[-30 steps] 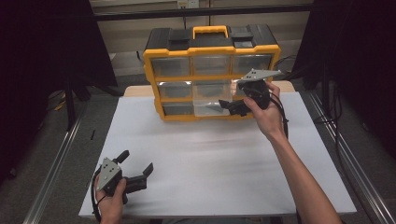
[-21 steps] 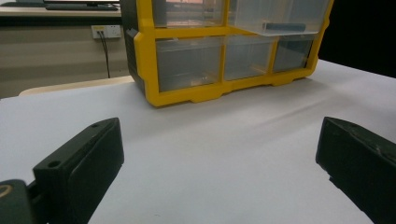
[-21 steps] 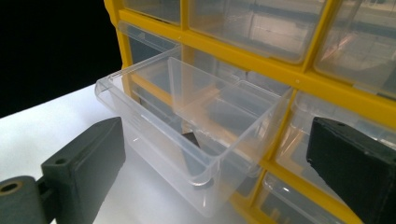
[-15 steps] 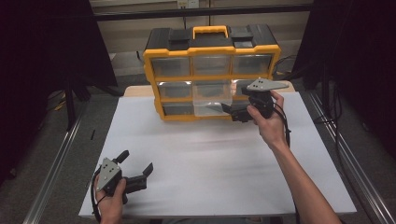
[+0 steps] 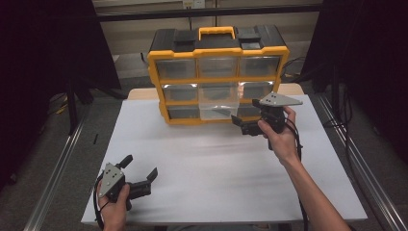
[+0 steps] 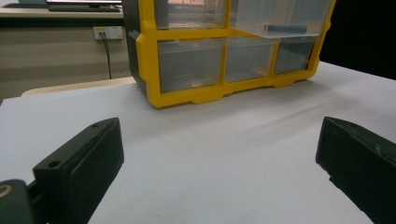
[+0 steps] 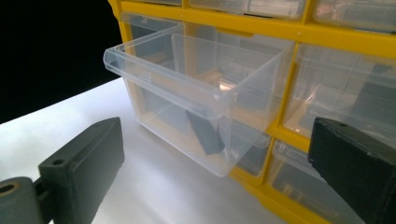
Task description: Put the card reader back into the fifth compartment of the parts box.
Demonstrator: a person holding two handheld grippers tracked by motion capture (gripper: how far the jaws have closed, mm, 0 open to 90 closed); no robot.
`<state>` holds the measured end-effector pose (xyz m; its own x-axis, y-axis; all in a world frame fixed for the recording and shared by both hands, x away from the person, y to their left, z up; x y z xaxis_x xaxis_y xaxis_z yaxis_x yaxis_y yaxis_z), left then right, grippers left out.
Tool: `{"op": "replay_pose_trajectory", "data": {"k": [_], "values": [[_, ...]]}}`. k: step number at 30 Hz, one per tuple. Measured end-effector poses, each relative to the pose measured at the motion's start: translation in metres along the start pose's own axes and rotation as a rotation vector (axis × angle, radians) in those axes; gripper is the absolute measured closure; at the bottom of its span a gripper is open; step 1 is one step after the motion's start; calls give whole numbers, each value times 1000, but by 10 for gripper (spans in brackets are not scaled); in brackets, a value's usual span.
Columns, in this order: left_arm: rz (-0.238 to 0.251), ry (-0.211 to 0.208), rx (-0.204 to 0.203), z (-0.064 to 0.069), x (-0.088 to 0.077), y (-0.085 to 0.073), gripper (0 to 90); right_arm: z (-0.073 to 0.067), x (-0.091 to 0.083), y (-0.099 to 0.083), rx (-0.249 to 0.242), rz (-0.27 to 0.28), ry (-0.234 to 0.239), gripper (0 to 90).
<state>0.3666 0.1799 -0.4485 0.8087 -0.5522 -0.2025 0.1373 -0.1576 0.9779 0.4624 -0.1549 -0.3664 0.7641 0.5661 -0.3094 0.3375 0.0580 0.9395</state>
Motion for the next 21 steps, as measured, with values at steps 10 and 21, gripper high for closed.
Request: {"op": "replay_pose_trajectory", "data": {"k": [10,21], "values": [[1,-1,6,0,0,0,12,1,-3,-26,13,15,-31,26],[3,0,-3,1,0,0,12,7,-17,-40,24,51,-79,18]]}}
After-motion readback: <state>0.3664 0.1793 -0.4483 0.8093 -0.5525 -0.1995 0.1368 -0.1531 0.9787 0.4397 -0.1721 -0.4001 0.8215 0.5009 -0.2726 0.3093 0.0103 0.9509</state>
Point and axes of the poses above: each handheld gripper's, and its own axes: x roughly forward along the jaws, y roughly out of its top, z roughly to its right, the point moved 9 cm from there along x, roughly forward along the jaws, and after that the axes turned 6 degrees about x, right-handed, at the moved point
